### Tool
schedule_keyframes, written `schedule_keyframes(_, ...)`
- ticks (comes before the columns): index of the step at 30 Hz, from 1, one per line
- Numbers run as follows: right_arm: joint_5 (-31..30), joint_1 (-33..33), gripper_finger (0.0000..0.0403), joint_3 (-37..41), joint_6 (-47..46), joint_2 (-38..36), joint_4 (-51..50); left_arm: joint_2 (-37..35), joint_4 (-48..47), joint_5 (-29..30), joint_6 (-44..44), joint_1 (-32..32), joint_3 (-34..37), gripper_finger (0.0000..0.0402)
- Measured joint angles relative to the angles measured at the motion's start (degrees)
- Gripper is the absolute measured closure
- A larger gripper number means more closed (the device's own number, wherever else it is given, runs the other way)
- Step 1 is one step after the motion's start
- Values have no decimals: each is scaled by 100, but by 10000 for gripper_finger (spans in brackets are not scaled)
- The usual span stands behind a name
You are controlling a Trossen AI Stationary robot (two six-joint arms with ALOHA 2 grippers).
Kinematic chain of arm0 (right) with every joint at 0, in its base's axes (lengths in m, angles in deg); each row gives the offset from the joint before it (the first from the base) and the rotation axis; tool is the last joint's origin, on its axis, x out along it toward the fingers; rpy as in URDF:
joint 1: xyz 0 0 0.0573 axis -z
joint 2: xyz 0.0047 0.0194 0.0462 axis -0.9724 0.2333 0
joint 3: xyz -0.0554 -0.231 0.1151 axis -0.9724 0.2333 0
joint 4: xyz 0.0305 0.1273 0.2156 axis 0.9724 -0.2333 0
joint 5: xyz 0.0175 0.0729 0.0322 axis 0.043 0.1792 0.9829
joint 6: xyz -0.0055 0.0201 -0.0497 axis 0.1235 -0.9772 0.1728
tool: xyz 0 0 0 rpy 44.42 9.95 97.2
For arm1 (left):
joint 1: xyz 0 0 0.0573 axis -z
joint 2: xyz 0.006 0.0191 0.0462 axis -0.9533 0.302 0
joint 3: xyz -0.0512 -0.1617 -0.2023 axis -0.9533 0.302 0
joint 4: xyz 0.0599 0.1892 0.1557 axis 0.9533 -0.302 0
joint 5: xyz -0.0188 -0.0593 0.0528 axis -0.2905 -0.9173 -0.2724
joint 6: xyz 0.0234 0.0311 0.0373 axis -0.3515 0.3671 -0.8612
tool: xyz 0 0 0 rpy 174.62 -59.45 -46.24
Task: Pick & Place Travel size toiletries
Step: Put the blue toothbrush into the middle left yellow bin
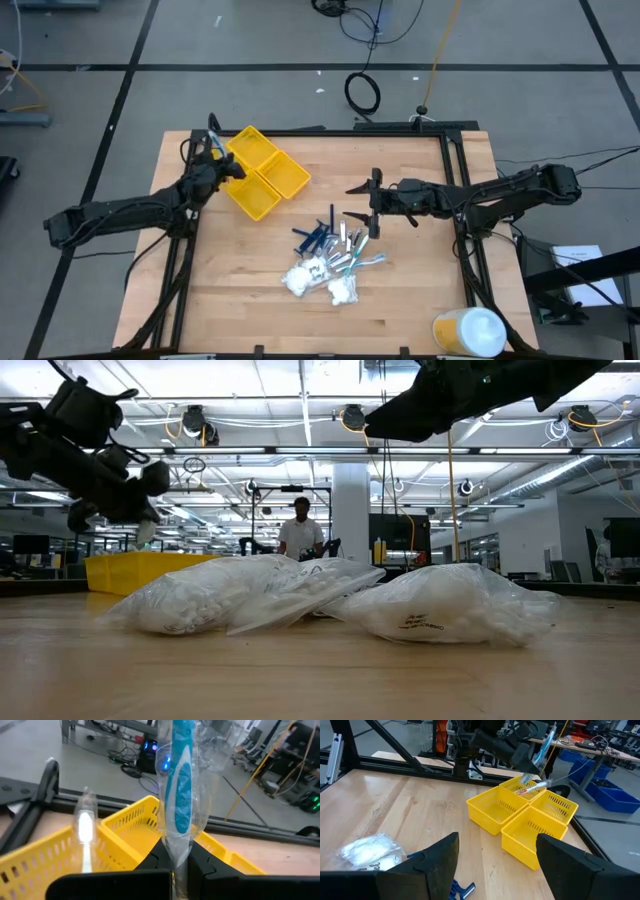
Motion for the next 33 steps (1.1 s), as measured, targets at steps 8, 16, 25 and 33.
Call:
schedule_keyframes(8, 17, 0, 152, 0, -2, 0, 0, 2, -277, 3, 118, -294, 0, 268)
schedule_keyframes(16, 20, 0, 152, 0, -4, 0, -42, 2, -550, 0, -277, -499, 2, 127)
schedule_keyframes(25, 20, 0, 152, -2, -7, 2, -46, 2, -891, -3, -914, -494, 0, 66)
schedule_keyframes(33, 20, 0, 152, -2, -8, 2, -47, 3, -1166, -49, -329, -504, 1, 77)
